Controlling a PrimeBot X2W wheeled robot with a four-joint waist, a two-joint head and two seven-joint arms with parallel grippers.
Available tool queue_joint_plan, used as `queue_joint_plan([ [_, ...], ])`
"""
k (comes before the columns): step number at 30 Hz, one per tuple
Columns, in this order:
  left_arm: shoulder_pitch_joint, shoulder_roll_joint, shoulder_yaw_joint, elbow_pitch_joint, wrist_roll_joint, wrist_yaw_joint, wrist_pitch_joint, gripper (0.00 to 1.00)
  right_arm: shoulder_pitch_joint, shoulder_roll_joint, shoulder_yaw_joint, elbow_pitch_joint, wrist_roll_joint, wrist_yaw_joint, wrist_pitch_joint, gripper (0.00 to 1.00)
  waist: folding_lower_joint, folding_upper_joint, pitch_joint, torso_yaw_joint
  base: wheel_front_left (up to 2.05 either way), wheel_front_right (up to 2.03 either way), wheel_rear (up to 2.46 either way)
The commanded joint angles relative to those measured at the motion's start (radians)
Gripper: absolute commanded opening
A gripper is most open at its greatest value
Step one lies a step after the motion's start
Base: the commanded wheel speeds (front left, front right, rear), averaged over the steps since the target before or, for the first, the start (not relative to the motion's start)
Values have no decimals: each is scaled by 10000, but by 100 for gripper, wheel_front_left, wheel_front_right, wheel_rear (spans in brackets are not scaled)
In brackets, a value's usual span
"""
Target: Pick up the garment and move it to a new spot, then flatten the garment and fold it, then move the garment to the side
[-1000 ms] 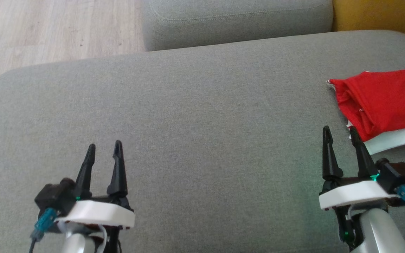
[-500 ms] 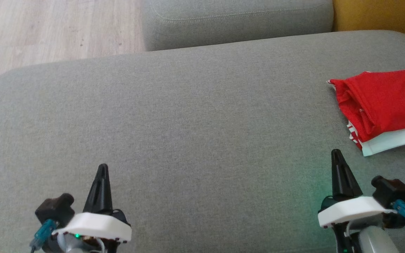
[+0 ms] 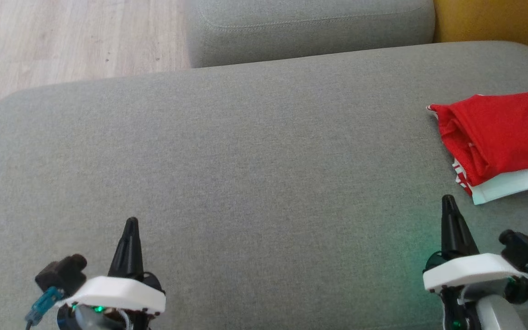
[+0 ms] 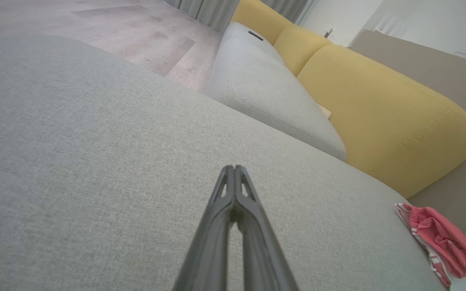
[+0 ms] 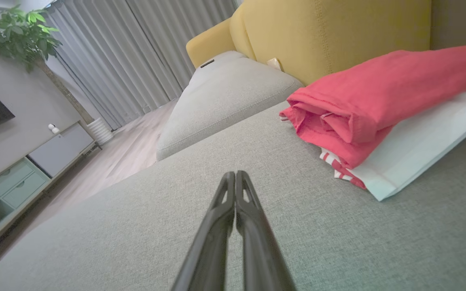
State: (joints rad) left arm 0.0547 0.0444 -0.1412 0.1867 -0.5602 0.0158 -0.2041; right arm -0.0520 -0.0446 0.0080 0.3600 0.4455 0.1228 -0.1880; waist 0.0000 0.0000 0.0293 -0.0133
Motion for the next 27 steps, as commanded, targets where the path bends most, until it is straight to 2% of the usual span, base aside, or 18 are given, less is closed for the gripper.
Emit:
queue_joint_plan([
  [1, -532, 97, 238, -272, -290, -108, 52, 0, -455, -26, -51, -391, 344, 16, 64, 0, 0, 0, -4, 2, 0, 0, 0],
  [27, -790, 172, 687, -76, -2879, -440, 720, 0, -480, -38, -333, -578, 3106, 31, 782, 0, 0, 0, -67, 34, 0, 0, 0],
])
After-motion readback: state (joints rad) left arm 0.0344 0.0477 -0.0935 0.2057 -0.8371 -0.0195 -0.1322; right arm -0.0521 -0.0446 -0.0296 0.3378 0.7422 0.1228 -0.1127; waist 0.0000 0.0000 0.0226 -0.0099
